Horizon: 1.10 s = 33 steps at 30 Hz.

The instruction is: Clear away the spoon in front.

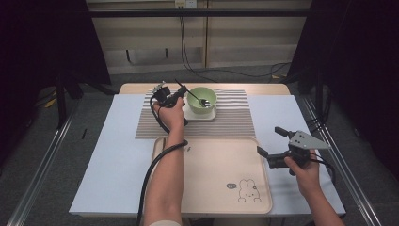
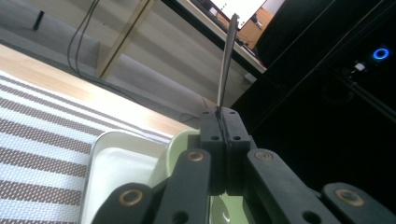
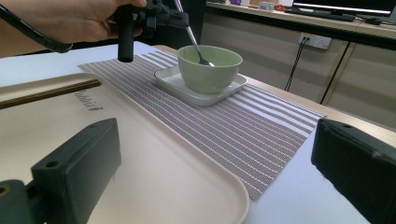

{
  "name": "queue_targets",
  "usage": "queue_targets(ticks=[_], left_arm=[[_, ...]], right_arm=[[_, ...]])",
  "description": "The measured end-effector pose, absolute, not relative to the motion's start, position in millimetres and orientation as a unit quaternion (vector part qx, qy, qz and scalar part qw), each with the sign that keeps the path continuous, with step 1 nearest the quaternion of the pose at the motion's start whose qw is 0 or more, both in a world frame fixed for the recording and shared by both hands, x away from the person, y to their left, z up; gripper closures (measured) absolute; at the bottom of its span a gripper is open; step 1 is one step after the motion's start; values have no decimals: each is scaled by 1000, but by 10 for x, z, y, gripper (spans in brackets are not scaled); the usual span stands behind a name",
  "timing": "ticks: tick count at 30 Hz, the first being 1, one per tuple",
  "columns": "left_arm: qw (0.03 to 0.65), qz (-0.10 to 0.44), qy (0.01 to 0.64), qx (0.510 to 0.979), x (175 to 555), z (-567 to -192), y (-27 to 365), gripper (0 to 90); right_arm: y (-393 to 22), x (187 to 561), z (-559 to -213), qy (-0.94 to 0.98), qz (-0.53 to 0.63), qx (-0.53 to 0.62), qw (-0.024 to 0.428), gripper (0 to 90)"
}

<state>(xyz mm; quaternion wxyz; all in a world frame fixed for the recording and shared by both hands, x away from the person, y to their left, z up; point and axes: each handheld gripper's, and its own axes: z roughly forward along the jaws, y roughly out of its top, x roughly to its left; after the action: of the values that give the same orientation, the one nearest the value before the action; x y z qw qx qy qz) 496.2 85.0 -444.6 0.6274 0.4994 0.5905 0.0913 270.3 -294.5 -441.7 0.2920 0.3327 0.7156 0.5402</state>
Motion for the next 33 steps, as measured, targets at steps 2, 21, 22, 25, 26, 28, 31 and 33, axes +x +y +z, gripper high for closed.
queue_targets(ticks=[2, 21, 22, 25, 26, 28, 31, 33], left_arm=[[630, 82, 590, 498, 4957, -4393, 884, 900], [639, 23, 577, 508, 4770, -4089, 1207, 900], [635, 23, 575, 516, 4737, -4062, 1261, 900], [635, 19, 576, 514, 4705, -4042, 1324, 900], [633, 18, 578, 515, 4690, -4030, 1350, 900], [629, 17, 574, 524, 4658, -4008, 1405, 900], [623, 9, 570, 536, 4614, -3985, 1465, 900], [614, 7, 570, 545, 4580, -3976, 1503, 900]], right_arm=[[-2942, 2704, -4418, 715, 540, 333, 292, 12], [-2939, 2706, -4423, 717, 539, 330, 296, 12], [-2938, 2709, -4426, 718, 538, 329, 295, 12], [-2931, 2712, -4428, 716, 540, 329, 295, 12], [-2930, 2712, -4428, 717, 540, 329, 294, 12], [-2929, 2713, -4427, 714, 541, 331, 297, 13], [-2931, 2713, -4427, 715, 539, 330, 298, 12], [-2930, 2712, -4428, 717, 539, 329, 296, 12]])
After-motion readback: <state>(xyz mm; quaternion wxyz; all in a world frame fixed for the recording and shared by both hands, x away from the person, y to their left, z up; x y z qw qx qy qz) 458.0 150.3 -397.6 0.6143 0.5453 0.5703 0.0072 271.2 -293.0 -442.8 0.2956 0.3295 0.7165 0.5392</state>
